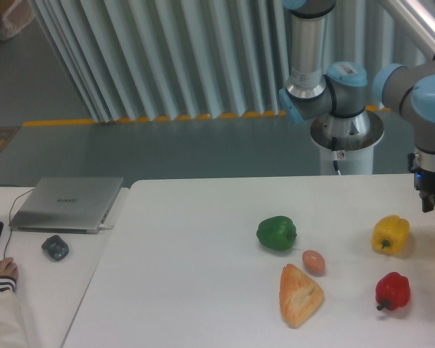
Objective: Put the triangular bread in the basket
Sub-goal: 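Move the gripper over the triangular bread slice and lower it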
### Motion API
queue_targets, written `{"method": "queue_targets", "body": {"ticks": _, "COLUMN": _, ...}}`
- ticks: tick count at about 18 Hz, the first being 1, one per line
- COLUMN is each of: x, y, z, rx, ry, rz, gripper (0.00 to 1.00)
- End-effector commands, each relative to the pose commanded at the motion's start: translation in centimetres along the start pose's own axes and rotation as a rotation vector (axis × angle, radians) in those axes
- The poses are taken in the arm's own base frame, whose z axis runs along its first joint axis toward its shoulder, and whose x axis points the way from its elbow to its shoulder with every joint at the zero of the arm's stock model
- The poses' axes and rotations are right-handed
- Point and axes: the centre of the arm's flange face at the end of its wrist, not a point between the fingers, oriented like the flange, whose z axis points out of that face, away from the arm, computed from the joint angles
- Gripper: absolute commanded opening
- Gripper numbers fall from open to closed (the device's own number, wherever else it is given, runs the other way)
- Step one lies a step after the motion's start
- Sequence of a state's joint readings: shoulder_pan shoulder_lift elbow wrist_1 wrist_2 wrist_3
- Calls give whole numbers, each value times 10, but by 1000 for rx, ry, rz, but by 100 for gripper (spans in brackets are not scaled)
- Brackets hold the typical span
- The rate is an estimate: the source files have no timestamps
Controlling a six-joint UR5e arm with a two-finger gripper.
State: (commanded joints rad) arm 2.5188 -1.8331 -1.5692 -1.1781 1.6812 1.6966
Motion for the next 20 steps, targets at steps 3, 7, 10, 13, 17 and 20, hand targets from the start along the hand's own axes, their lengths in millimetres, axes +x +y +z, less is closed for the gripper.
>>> {"method": "queue_targets", "body": {"ticks": 3, "x": -2, "y": -3, "z": 1, "rx": 4, "ry": -1, "rz": 0, "gripper": 100}}
{"method": "queue_targets", "body": {"ticks": 7, "x": -5, "y": -13, "z": -2, "rx": 100, "ry": -18, "rz": -164, "gripper": 100}}
{"method": "queue_targets", "body": {"ticks": 10, "x": -4, "y": -14, "z": 7, "rx": 149, "ry": -31, "rz": -194, "gripper": 100}}
{"method": "queue_targets", "body": {"ticks": 13, "x": 1, "y": -23, "z": 22, "rx": 154, "ry": -39, "rz": -203, "gripper": 100}}
{"method": "queue_targets", "body": {"ticks": 17, "x": 3, "y": -52, "z": 22, "rx": 253, "ry": -30, "rz": -321, "gripper": 100}}
{"method": "queue_targets", "body": {"ticks": 20, "x": -3, "y": -92, "z": 10, "rx": 280, "ry": -14, "rz": -505, "gripper": 100}}
